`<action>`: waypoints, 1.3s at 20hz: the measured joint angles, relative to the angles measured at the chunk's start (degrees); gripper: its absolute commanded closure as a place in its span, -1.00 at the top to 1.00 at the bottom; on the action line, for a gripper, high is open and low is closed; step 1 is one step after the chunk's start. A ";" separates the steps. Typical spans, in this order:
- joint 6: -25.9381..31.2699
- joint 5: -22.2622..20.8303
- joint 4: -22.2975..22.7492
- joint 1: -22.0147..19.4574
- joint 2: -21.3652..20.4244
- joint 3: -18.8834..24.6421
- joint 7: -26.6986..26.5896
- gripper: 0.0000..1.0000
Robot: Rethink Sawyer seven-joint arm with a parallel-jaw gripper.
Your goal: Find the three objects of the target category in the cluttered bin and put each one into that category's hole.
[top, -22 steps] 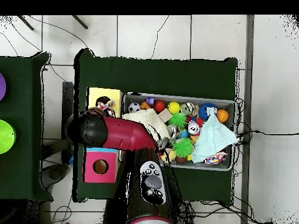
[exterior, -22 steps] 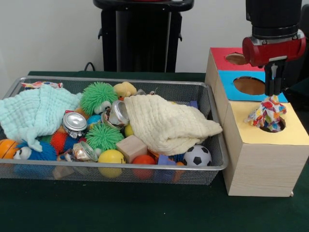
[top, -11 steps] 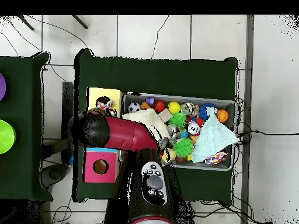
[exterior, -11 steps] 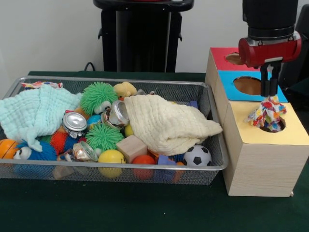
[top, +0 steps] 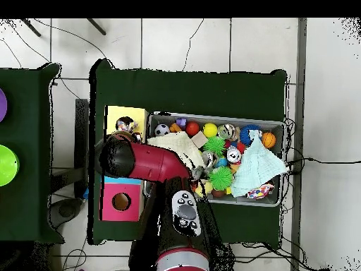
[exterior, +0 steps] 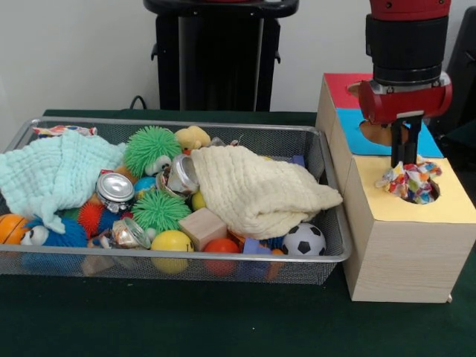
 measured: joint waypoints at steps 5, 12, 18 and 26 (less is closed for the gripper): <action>-1.11 0.00 -0.33 -0.02 0.44 0.05 0.00 -1.00; -3.50 0.00 -1.46 -0.40 1.79 0.15 0.00 -1.00; -5.07 0.00 -2.49 -1.21 3.39 1.02 0.00 -1.00; -5.07 0.01 -2.50 -1.63 3.50 1.51 0.00 -1.00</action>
